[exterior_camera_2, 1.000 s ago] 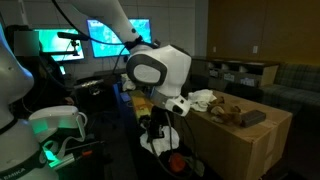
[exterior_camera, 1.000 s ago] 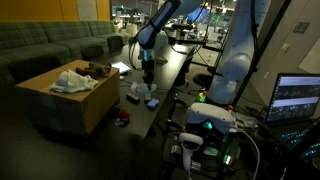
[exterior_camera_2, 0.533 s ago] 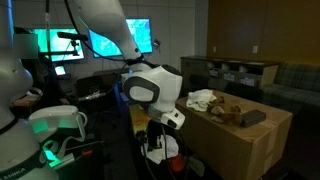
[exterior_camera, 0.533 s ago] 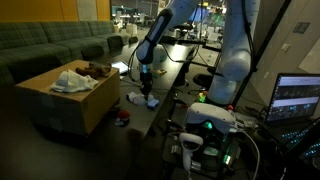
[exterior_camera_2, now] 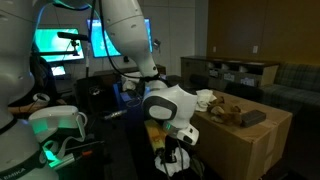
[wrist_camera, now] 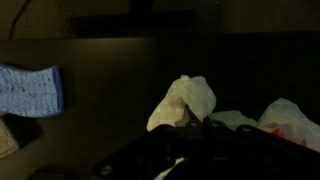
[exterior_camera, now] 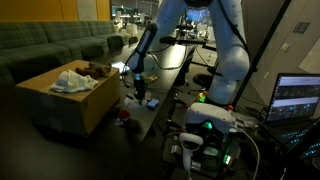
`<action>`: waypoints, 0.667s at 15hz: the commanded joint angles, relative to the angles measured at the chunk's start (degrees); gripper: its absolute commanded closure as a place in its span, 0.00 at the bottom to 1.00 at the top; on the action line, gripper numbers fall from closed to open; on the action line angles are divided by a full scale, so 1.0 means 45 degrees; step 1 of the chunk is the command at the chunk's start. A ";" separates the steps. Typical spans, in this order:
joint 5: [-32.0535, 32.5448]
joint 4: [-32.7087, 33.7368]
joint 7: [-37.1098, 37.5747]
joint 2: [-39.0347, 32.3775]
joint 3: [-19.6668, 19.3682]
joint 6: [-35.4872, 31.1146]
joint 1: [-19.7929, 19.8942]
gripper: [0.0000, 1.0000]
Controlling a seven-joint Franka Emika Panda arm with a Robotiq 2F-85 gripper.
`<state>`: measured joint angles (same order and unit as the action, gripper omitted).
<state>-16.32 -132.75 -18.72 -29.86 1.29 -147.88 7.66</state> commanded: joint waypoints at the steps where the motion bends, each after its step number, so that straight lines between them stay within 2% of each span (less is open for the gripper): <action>1: 0.0780 0.1877 -0.0037 -0.1499 0.0125 0.0126 0.0492 0.99; 7: 0.1645 0.3595 0.0153 -0.2939 0.0042 0.0362 0.0901 0.99; 8: 0.1703 0.3706 0.0130 -0.3055 0.0065 0.0284 0.0985 0.73; 9: 0.1787 0.3781 0.0161 -0.3127 0.0041 0.0242 0.1012 0.72; 10: 0.1815 0.3769 0.0172 -0.3169 0.0036 0.0105 0.1062 0.67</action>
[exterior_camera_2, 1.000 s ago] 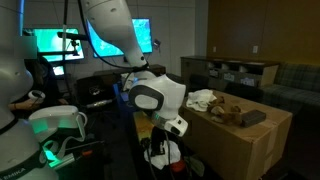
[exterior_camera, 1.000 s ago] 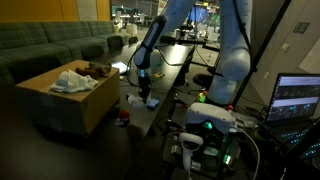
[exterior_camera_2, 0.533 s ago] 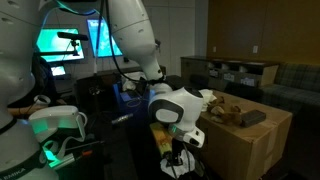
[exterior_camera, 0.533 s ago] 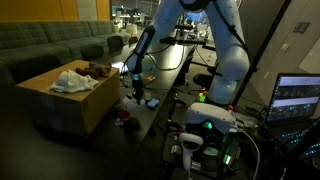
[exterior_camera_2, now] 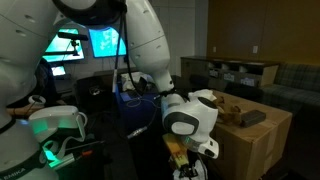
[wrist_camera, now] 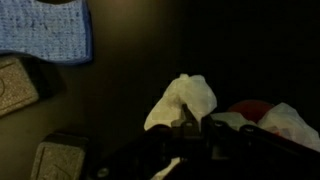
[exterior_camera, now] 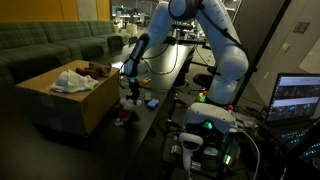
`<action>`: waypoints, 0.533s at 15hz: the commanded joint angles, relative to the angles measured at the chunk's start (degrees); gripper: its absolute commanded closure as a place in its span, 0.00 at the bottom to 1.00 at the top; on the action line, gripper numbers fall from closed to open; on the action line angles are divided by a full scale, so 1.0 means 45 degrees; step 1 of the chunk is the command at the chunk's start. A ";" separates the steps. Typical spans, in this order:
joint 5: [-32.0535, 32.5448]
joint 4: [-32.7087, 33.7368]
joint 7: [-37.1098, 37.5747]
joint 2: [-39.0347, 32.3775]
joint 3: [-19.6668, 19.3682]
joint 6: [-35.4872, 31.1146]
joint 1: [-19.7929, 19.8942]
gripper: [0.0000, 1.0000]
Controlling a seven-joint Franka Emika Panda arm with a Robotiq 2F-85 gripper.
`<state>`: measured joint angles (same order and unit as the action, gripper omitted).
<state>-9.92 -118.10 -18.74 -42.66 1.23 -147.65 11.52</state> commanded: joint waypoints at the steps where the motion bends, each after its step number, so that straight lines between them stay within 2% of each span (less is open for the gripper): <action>1: 0.0399 0.0413 0.0110 -0.0252 0.0075 -0.0033 0.0301 0.58; 8: 0.0306 -0.0937 0.0197 0.1210 0.0004 -0.0742 0.0621 0.07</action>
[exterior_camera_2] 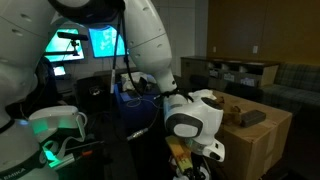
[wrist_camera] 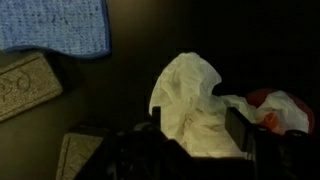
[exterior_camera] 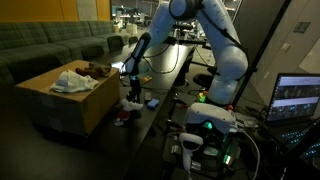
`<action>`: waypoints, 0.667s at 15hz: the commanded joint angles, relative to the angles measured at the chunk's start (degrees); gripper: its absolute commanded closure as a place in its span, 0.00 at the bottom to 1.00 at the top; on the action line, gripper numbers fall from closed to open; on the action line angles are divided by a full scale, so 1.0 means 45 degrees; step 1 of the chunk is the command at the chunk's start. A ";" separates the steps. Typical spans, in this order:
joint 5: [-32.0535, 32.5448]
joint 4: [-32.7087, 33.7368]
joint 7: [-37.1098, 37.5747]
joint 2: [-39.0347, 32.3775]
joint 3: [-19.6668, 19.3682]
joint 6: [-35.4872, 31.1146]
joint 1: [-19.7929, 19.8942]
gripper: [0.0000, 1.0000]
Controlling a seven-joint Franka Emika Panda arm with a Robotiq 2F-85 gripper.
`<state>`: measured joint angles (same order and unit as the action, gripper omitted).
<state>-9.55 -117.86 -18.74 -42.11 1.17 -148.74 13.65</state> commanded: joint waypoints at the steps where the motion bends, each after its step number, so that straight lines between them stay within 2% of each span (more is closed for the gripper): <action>1: 0.0231 -0.1294 0.0220 0.1412 -0.0029 -0.0580 0.0176 0.01; 6: 0.0101 -0.3080 0.0507 0.2933 -0.0336 -0.0919 0.0292 0.00; 10: -0.0245 -0.4372 0.1522 0.3668 -0.0781 -0.1440 0.0305 0.00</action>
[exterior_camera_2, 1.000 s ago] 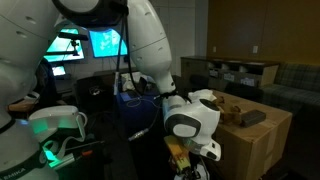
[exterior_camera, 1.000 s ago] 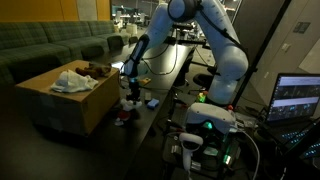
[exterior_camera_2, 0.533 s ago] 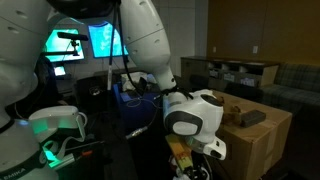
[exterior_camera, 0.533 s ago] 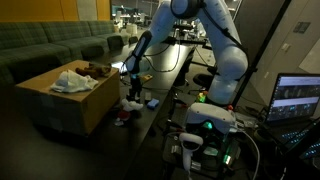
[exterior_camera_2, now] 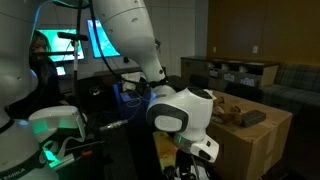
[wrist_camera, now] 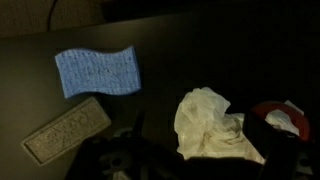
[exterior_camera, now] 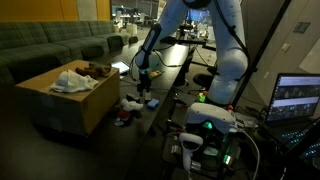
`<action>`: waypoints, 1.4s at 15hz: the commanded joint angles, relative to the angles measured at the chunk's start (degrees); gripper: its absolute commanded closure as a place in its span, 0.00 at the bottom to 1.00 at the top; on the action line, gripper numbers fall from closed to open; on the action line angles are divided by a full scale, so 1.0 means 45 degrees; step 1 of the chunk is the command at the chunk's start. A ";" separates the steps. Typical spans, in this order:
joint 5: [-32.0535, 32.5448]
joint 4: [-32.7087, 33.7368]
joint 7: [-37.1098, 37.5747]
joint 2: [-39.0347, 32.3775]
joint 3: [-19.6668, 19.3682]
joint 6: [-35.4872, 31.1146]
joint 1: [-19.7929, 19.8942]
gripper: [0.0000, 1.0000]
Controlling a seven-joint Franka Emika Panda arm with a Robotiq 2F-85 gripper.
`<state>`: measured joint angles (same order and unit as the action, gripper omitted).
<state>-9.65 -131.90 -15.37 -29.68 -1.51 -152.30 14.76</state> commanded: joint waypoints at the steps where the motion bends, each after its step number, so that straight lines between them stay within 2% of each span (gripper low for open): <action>1: -0.0384 -0.1457 0.1059 0.0941 -0.0224 -0.0803 0.0079 0.00; 12: -0.1973 -0.2230 0.5365 -0.0247 -0.0656 -0.3366 -0.0310 0.00; 21: -0.2587 -0.1319 0.7703 -0.1955 -0.1003 -0.3816 -0.0231 0.00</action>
<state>-19.33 -140.18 17.03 -35.45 -5.22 -168.54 14.48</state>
